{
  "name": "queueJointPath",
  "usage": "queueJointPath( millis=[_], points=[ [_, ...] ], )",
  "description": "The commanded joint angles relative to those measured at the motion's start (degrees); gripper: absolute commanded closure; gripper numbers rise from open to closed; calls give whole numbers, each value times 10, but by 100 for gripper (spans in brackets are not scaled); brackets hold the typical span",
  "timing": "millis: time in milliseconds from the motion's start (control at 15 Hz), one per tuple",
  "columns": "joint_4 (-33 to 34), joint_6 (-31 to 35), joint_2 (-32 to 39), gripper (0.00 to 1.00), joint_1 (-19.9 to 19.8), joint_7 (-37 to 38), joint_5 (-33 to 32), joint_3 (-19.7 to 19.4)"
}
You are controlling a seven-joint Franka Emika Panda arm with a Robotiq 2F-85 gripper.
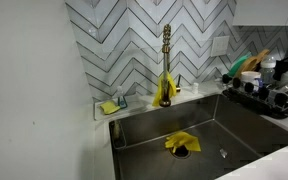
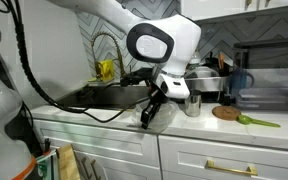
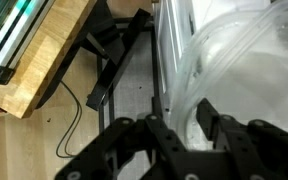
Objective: Pick up the bigger clear lunch box and put it on the counter, pick up the smaller clear lunch box and put it in the bigger clear lunch box, pick up the lunch boxes and put them in the sink, open the tap
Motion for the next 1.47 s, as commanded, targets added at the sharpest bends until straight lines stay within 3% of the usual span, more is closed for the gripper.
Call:
queueJointPath(
  millis=[0, 133, 533, 800, 1133, 1400],
  points=[
    [5, -37, -1, 89, 3, -28, 15, -5],
    [12, -58, 1, 100, 3, -36, 17, -5],
    [9, -120, -22, 98, 12, -41, -10, 4],
    [-32, -137, -86, 98, 30, -21, -37, 24],
    [-90, -207, -188, 98, 65, 1, -47, 86],
    [-108, -189, -227, 98, 111, -20, -40, 157]
  ],
)
